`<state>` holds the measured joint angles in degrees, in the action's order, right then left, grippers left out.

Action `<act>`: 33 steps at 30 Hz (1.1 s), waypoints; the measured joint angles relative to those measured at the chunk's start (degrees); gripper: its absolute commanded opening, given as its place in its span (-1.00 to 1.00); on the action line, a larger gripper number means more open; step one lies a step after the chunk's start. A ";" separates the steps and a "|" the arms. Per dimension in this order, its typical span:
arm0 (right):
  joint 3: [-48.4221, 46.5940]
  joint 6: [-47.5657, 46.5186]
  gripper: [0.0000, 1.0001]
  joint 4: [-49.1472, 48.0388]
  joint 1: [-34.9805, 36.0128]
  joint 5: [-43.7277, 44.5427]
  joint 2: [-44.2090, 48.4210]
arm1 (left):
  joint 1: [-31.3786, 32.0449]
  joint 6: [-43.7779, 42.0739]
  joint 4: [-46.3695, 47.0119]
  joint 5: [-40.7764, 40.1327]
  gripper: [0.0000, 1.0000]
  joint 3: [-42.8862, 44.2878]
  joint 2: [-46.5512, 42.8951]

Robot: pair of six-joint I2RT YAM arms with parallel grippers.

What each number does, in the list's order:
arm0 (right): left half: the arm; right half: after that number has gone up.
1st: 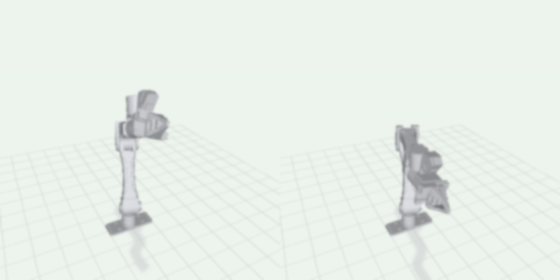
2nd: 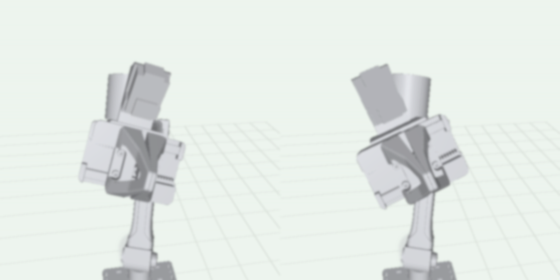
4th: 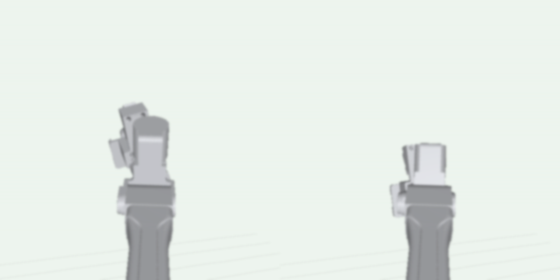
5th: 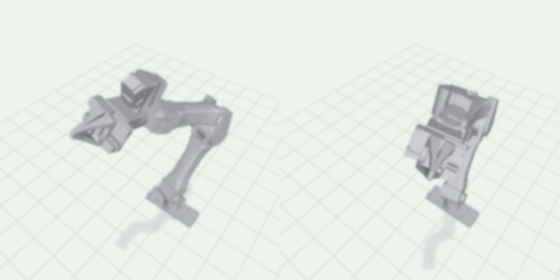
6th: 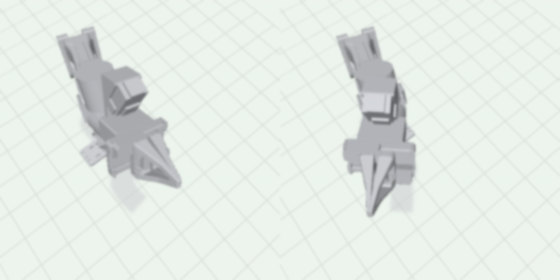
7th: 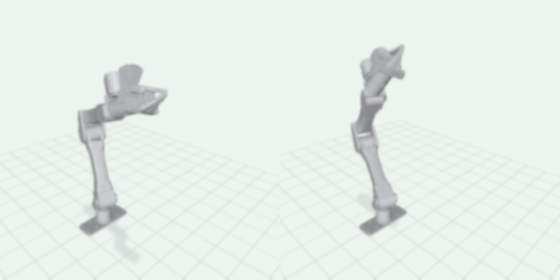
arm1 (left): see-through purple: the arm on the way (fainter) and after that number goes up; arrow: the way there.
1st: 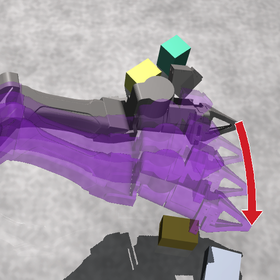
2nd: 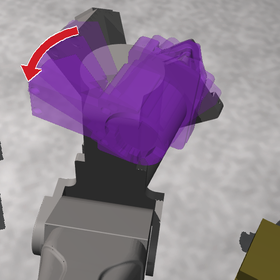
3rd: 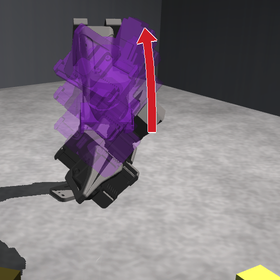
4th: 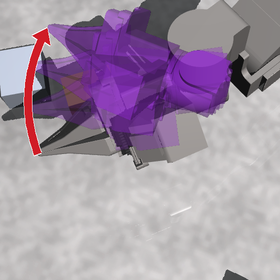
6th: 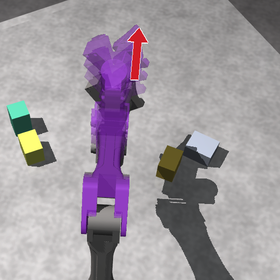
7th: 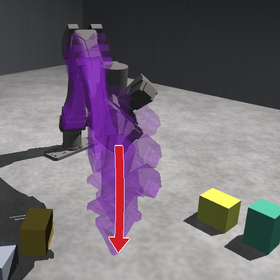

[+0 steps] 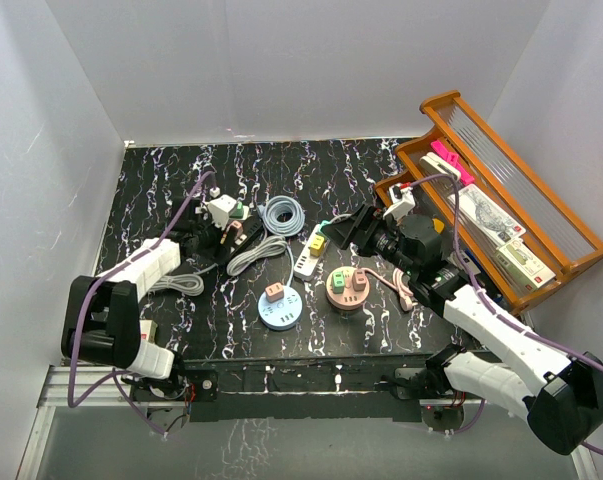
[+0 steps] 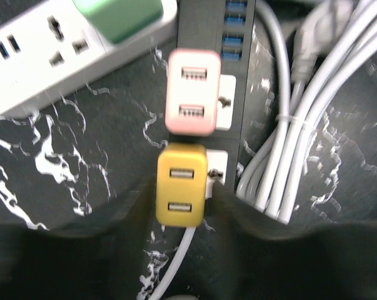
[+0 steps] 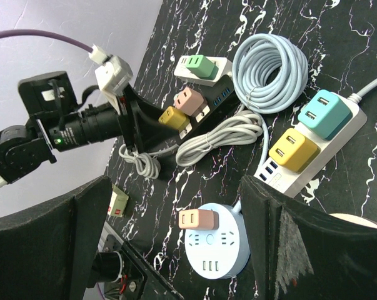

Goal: Insert the plug

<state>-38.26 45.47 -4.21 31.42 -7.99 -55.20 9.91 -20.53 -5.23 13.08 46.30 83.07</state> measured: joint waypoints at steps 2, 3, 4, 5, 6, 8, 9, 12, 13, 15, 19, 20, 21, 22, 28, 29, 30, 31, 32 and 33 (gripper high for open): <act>-0.50 0.02 0.65 0.68 0.00 0.20 0.28 | 0.00 0.13 -2.56 0.22 0.97 -0.26 0.00; -0.92 0.02 0.65 0.96 -0.04 0.26 0.37 | -0.04 0.66 -3.50 0.44 0.97 -0.24 -0.11; -1.42 0.07 0.65 1.11 -0.07 0.39 0.48 | -0.09 1.20 -4.28 0.61 0.97 -0.02 -0.28; -1.88 0.13 0.65 1.16 -0.09 0.46 0.59 | -0.09 1.68 -4.92 1.01 0.97 0.31 -0.66; -2.34 0.20 0.65 1.16 -0.11 0.57 0.76 | -0.04 2.10 -5.60 1.40 0.97 0.87 -1.27; -3.21 0.42 0.65 1.16 -0.13 0.61 1.03 | -0.04 2.80 -6.38 1.90 0.97 2.38 -3.34; -3.54 0.50 0.65 1.14 -0.15 0.63 1.14 | -0.04 3.02 -6.56 1.97 0.97 3.13 -4.50; -4.09 0.70 0.64 1.46 -0.31 0.81 1.29 | -0.04 4.17 -6.75 1.62 0.97 5.95 -9.49; -4.24 0.70 0.64 1.88 -0.33 0.94 1.29 | -0.04 4.85 -6.73 0.98 0.97 6.56 -11.26; -4.46 0.50 0.64 3.43 -0.35 1.49 1.38 | -0.04 6.67 -6.75 -0.87 0.97 7.08 -14.82; -5.49 -1.07 0.65 8.70 -0.35 3.85 1.73 | -0.04 14.51 -8.59 -8.35 0.97 7.98 -19.80; -6.08 -1.79 0.65 10.54 -0.35 4.81 1.86 | -0.04 17.53 -10.01 -10.67 0.97 8.87 -20.11; -6.73 -2.40 0.65 12.41 -0.35 5.88 2.05 | -0.04 20.15 -11.47 -12.44 0.97 9.81 -20.13; -7.54 -3.17 0.66 14.38 -0.35 7.10 2.32 | -0.04 23.39 -13.29 -14.25 0.97 11.15 -19.93; -12.55 -6.93 0.65 24.96 -0.37 15.04 6.25 | -0.31 37.05 -21.62 -15.37 0.97 14.53 -21.16; -13.31 -7.45 0.65 26.64 -0.37 16.39 7.30 | -0.31 38.07 -22.73 -14.75 0.97 14.53 -21.99; -13.90 -7.93 0.66 28.15 -0.37 17.73 8.50 | -0.31 38.75 -23.67 -14.03 0.97 14.53 -23.04; -14.45 -8.24 0.66 29.64 -0.37 19.02 9.79 | -0.31 39.21 -24.41 -13.38 0.97 14.53 -24.26; -14.88 -8.61 0.66 31.19 -0.37 20.35 11.19 | -0.31 39.43 -24.94 -12.81 0.97 14.56 -25.53; -15.23 -8.92 0.66 32.46 -0.37 21.44 12.39 | -0.31 39.50 -25.62 -12.26 0.97 14.62 -27.28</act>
<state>-53.49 36.56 28.25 31.05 13.45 -42.81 9.61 18.96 -30.85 0.82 60.93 55.79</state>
